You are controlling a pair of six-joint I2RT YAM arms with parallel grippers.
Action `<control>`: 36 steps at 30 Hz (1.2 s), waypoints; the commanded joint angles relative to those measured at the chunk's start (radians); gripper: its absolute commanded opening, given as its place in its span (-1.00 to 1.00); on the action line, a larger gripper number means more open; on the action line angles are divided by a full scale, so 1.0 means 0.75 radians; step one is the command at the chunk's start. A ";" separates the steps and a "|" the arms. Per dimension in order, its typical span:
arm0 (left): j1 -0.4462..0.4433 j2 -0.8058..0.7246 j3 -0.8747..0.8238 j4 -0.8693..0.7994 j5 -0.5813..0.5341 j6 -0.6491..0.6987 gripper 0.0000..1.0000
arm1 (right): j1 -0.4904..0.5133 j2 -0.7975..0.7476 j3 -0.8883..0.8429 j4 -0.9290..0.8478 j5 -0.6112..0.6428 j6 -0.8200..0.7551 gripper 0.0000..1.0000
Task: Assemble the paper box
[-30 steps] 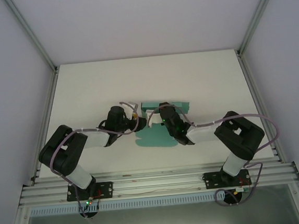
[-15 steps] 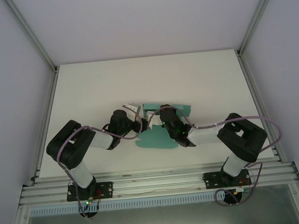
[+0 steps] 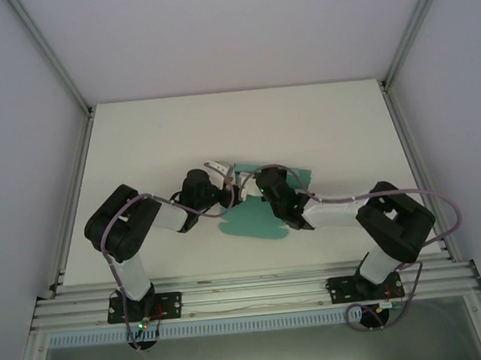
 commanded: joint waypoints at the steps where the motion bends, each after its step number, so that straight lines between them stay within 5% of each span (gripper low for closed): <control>1: 0.001 0.021 0.077 0.108 0.006 0.024 0.37 | 0.029 0.021 -0.007 -0.249 -0.280 0.093 -1.00; 14: 0.048 0.009 0.016 0.098 0.331 0.064 0.70 | -0.010 0.020 0.007 -0.203 -0.228 0.091 -1.00; 21: 0.050 0.035 0.077 0.001 0.181 0.068 0.18 | -0.006 0.006 0.029 -0.216 -0.236 0.090 -1.00; 25: 0.050 0.037 0.072 0.006 0.142 0.064 0.07 | -0.006 0.021 0.032 -0.218 -0.200 0.077 -1.00; 32: 0.010 0.029 0.097 -0.062 -0.023 0.007 0.06 | 0.011 0.031 0.051 -0.147 -0.126 0.134 -1.00; 36: 0.007 -0.031 0.021 0.035 0.081 -0.022 0.34 | 0.012 0.034 0.060 -0.115 -0.108 0.153 -1.00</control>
